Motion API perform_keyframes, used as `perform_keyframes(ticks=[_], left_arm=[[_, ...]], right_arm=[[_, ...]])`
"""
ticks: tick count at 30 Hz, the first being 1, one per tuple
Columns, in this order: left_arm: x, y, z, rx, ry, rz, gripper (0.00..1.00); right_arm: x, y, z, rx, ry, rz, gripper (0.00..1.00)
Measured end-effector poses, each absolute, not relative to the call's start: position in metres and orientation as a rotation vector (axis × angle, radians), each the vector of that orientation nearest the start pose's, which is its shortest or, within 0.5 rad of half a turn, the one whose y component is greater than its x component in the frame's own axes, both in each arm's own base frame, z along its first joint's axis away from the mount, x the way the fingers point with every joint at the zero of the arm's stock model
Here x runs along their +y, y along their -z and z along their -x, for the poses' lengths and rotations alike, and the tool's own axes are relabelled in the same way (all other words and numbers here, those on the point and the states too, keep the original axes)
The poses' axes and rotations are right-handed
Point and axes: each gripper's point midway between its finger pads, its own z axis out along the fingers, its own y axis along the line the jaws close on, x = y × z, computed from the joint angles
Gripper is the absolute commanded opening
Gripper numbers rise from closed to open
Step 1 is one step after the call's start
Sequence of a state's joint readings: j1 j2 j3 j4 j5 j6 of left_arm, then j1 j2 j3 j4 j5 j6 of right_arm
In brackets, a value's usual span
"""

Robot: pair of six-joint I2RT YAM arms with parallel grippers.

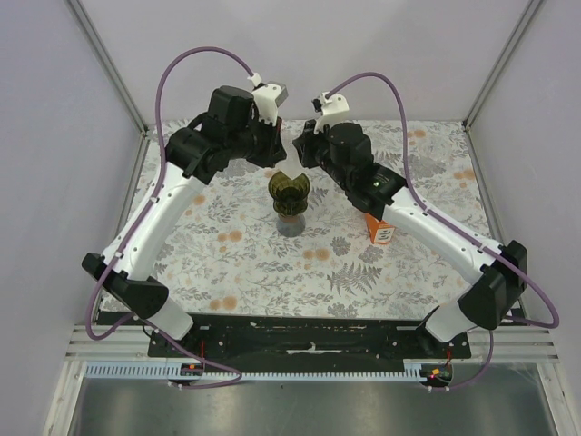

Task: Place the coffee filter in the dripper
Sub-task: Place the coffee filter in the coffee dripper.

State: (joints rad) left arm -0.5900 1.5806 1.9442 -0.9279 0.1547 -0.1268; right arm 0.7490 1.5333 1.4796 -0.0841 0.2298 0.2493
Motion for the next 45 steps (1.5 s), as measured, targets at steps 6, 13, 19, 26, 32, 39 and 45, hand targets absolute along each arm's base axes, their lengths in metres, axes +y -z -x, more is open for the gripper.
perform_keyframes(ticks=[6, 13, 19, 26, 32, 39, 45], left_arm=[[-0.242, -0.345, -0.341, 2.127, 0.494, -0.536, 0.02], [-0.233, -0.336, -0.346, 2.145, 0.436, -0.52, 0.02], [-0.237, -0.337, -0.343, 2.145, 0.474, -0.539, 0.02], [-0.241, -0.339, -0.34, 2.14, 0.505, -0.554, 0.02], [-0.233, -0.34, -0.345, 2.14, 0.492, -0.53, 0.02], [-0.224, -0.338, -0.352, 2.135, 0.461, -0.517, 0.02], [-0.216, -0.334, -0.354, 2.129, 0.403, -0.555, 0.36]], right_arm=[[0.301, -0.357, -0.392, 1.681, -0.422, 0.25, 0.16], [0.293, -0.367, -0.39, 1.641, -0.373, 0.278, 0.47], [0.302, -0.368, -0.384, 1.608, -0.452, 0.324, 0.58], [0.311, -0.366, -0.38, 1.612, -0.512, 0.328, 0.34], [0.307, -0.362, -0.384, 1.629, -0.501, 0.294, 0.01], [0.297, -0.351, -0.388, 1.678, -0.503, 0.297, 0.0], [0.302, -0.353, -0.382, 1.753, -0.546, 0.371, 0.0]])
